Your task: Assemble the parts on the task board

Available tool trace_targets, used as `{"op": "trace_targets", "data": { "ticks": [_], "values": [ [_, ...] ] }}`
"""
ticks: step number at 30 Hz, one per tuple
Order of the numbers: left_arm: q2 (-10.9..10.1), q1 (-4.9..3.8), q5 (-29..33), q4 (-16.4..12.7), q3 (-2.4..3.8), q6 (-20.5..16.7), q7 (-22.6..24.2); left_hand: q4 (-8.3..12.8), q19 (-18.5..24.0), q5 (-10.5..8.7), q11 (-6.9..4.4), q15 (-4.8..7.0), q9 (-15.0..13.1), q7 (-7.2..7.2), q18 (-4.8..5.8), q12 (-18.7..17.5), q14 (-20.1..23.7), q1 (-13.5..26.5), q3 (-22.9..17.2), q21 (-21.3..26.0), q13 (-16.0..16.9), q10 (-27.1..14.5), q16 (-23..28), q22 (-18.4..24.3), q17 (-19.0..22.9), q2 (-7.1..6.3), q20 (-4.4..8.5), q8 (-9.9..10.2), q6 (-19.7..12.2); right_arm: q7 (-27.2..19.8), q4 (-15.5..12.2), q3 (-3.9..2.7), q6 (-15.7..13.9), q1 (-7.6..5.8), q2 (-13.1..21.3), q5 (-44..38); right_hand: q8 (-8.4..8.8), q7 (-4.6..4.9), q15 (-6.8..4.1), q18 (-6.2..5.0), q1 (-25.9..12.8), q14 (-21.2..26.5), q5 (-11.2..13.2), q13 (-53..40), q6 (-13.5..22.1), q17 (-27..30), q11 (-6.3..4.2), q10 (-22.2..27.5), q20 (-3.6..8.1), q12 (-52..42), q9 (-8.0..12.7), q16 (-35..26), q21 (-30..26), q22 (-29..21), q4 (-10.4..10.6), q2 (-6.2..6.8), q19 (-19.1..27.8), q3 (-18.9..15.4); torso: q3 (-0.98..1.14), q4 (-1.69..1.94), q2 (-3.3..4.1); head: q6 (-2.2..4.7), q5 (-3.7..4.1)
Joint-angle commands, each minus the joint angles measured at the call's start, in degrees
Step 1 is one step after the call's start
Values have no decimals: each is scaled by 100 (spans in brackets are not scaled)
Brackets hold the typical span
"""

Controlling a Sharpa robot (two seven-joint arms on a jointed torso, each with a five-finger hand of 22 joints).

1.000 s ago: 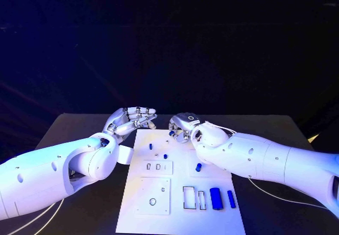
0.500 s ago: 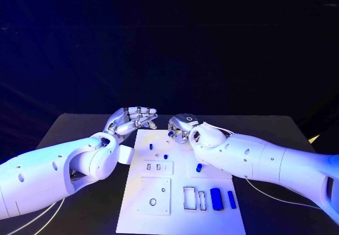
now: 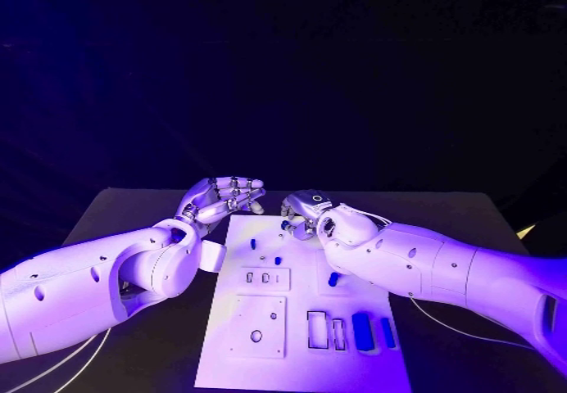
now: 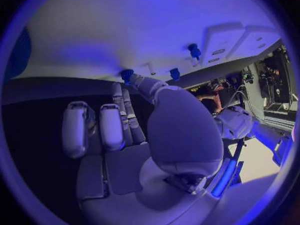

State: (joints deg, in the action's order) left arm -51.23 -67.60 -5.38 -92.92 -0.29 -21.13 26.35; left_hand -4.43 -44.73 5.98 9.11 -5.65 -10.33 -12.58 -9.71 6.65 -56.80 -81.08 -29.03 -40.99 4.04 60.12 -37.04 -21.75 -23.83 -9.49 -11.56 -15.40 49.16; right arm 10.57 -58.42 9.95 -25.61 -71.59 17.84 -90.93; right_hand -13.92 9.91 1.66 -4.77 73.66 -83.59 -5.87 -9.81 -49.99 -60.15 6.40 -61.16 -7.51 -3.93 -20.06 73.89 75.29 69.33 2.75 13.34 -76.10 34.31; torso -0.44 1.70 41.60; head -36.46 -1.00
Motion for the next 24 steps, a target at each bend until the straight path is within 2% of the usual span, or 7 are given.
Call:
{"op": "trace_targets", "data": {
  "ticks": [1,3,7,10,16,19,24],
  "values": [
    [6,-10,10,1,6,101,22,-2,58,-34,33,0,-7,-59,-48,-38,50,36,-16,-35,9,23,-22,-7,-8,-1,-1,-32,-43,-73,-76,0,85,-1,57,7,162,2,-2,-101,21,107,71,68,249,348,10,266,-11,-19,5,-233,-346,-387,-8,67,236,-237,6,-11,-11,-3,-4],
    [-2,-10,10,9,6,101,22,-2,58,-34,33,0,-7,-59,-48,-38,50,36,-16,-35,9,23,-22,-7,-8,-1,-1,-32,-43,-73,-166,0,89,-1,146,8,195,-55,-11,-111,54,115,73,82,294,413,3,315,-7,-64,-14,-278,-416,-447,-4,45,250,-360,7,-19,-22,-2,-1],
    [-24,-10,12,30,6,107,24,-2,58,-34,33,0,-7,-59,-48,-38,50,36,-16,-35,9,23,-22,-7,-8,-1,-1,-32,-43,-63,-441,-3,78,-16,446,28,189,-63,-24,-116,79,113,66,80,264,450,-14,297,4,-141,-47,-302,-462,-479,2,40,247,-486,12,-46,-42,4,-23],
    [-44,-9,15,49,5,119,25,4,90,-36,36,-3,-9,-62,-50,-45,69,34,-28,-58,9,19,-35,-22,-11,-1,-6,-32,-54,-80,-739,-22,27,-50,772,62,179,-41,-44,-100,96,89,43,60,213,425,-39,209,22,-270,-84,-282,-439,-419,26,18,182,-588,20,-95,-66,4,-75],
    [-98,-9,22,86,5,129,39,5,91,-35,36,-3,-10,-62,-50,-45,69,33,-29,-60,9,19,-36,-23,-11,0,-7,-33,-53,-149,-1333,-77,-44,-150,1428,239,166,-41,-44,-35,24,7,-67,-40,92,109,-67,-84,70,-623,-148,-42,-254,-132,122,54,11,-654,37,-169,-103,11,-96],
    [-138,-8,24,109,5,141,52,5,91,-35,36,-3,-10,-62,-50,-45,69,33,-29,-60,9,19,-36,-23,-11,0,-7,-33,-53,-194,-1606,-111,16,-215,1757,405,169,-61,-67,-8,-23,-25,-71,-135,33,-20,-102,-271,90,-848,-179,67,-157,9,184,90,-71,-672,56,-220,-123,6,-129],
    [-203,-8,26,196,5,163,85,7,97,-36,37,-4,-10,-63,-50,-46,74,32,-31,-66,10,18,-38,-27,-11,0,-8,-33,-56,-270,-1681,-134,203,-288,2036,585,163,-147,-177,22,15,-38,-72,-817,-55,-178,-232,-450,172,-1816,-272,214,-58,195,253,174,-150,-933,72,-268,-147,20,-139]
  ]
}}
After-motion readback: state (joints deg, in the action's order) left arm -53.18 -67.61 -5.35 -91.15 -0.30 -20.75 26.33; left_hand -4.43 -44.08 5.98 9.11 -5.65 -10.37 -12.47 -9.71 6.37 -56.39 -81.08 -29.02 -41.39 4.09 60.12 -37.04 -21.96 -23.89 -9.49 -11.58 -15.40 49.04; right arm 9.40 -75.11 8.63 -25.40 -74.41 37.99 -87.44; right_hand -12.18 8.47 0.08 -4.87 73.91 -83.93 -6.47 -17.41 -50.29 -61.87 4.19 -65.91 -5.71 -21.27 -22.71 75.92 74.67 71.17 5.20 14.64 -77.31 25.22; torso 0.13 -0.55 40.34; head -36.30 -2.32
